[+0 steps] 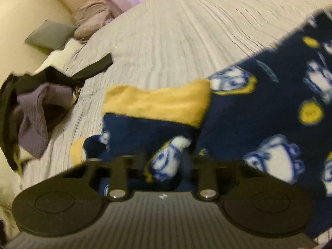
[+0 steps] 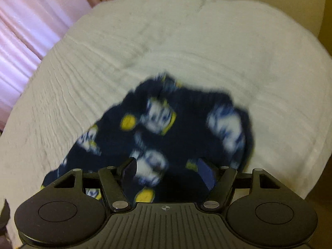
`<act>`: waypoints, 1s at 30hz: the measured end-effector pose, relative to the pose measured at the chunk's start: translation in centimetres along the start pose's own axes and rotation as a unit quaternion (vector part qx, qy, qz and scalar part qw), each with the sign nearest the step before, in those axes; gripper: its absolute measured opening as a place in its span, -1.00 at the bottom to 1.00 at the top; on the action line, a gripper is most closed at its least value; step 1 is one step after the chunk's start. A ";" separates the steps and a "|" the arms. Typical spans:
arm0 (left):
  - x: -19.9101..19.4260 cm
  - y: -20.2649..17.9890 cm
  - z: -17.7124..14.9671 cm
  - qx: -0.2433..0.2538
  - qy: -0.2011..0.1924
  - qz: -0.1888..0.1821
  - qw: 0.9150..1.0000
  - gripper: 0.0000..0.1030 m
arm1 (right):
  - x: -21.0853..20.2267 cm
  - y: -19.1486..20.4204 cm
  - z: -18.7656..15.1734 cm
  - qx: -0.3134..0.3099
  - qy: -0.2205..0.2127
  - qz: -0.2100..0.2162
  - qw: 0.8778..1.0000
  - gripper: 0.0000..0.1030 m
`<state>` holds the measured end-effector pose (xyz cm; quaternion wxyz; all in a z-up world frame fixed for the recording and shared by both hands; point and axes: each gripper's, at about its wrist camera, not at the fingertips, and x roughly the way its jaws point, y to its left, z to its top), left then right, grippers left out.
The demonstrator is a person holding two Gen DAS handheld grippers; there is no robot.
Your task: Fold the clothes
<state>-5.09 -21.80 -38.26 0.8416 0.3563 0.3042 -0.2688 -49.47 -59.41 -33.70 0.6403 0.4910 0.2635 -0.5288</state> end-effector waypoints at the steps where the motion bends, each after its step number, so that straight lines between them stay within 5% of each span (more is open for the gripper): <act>1: -0.8 2.2 -0.3 -0.069 -0.011 -0.020 0.997 -0.91 | 0.2 0.1 -0.3 0.004 0.007 0.000 1.000 0.33; 2: -1.9 5.0 -0.8 -0.158 -0.027 -0.044 0.986 -0.92 | 0.4 0.3 -0.6 0.002 0.009 -0.005 1.000 0.33; 3: -3.1 8.1 -1.8 -0.256 -0.043 -0.063 0.964 -0.92 | 0.5 0.5 -0.9 0.000 0.011 -0.009 1.000 0.33; 5: -4.8 13.6 -4.8 -0.421 -0.052 -0.068 0.903 -0.93 | 0.8 1.1 -1.2 -0.003 0.014 -0.011 1.000 0.33; 7: -5.2 17.6 -9.2 -0.561 -0.025 -0.060 0.826 -0.94 | 1.0 1.6 -1.5 -0.007 0.017 -0.012 1.000 0.33; 10: -2.9 19.7 -14.8 -0.675 0.053 -0.077 0.731 -0.91 | 1.8 3.1 -2.6 -0.018 0.027 -0.008 0.999 0.33; 11: -2.2 20.1 -16.0 -0.695 0.072 -0.081 0.711 -0.91 | 2.0 3.6 -2.9 -0.024 0.031 -0.006 0.999 0.33; 12: -1.6 20.0 -16.5 -0.698 0.083 -0.084 0.706 -0.91 | 2.2 4.2 -3.2 -0.031 0.035 -0.003 0.999 0.33; 13: -1.4 20.0 -16.3 -0.681 0.088 -0.082 0.722 -0.91 | 2.4 4.7 -3.5 -0.037 0.040 0.000 0.999 0.33; 16: -1.9 19.5 -13.1 -0.559 0.083 -0.062 0.822 -0.78 | 2.6 6.0 -4.3 -0.070 0.046 0.004 0.996 0.33; 19: -3.1 17.9 -10.5 -0.410 0.087 -0.029 0.908 -0.57 | 2.7 6.6 -4.9 -0.091 0.054 0.006 0.994 0.33; 22: -5.0 15.3 -9.2 -0.237 0.089 0.015 0.967 -0.57 | 2.6 6.8 -5.4 -0.092 0.064 0.014 0.994 0.34; 26: -5.9 11.2 -8.5 -0.095 0.054 0.023 0.994 -0.42 | 2.5 6.4 -5.7 -0.086 0.081 0.027 0.993 0.33; 30: -6.6 7.1 -7.7 0.033 0.015 0.021 0.999 -0.35 | 2.8 5.7 -5.8 -0.084 0.094 0.035 0.991 0.33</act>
